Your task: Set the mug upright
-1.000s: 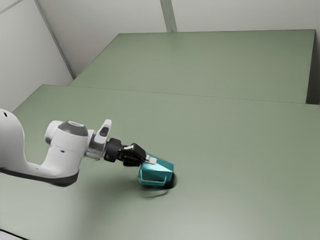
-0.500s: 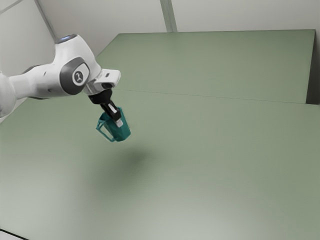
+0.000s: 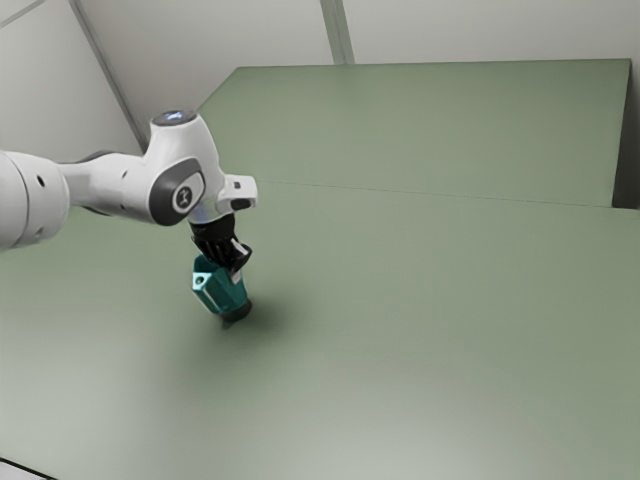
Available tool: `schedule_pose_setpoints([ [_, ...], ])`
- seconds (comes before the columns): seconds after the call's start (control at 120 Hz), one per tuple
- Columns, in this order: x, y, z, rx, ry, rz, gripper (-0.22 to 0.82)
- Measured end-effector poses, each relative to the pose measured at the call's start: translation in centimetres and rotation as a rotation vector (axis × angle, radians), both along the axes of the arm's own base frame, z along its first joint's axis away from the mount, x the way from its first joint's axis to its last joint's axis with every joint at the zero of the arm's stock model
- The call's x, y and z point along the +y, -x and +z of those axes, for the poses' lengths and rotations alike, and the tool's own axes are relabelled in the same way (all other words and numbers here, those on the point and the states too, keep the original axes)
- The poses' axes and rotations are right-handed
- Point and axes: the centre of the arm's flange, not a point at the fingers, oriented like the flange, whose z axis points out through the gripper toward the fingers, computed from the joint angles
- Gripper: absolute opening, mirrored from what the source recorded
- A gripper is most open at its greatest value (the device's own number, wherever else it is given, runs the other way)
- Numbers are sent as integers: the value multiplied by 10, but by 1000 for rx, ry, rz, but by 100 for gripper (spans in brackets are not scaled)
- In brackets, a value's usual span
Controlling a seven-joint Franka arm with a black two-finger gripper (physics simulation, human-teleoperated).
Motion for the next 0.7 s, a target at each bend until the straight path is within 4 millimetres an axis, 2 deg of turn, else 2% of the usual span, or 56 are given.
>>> schedule_pose_setpoints([
  [0.125,-1,2,-5,-6,0,69,-17],
  [0.208,-1,4,-11,2,4,107,-9],
  [0.367,-2,4,-15,2,9,161,23],
  [0.45,-3,4,-14,-3,10,184,35],
  [0.5,-3,3,-6,-16,11,195,40],
  [0.542,-4,-2,15,-45,13,202,43],
  [0.575,-5,-10,44,-78,14,207,45],
  [0.625,-7,-21,97,-130,14,211,48],
  [0.7,-9,-24,180,-197,12,215,51],
])
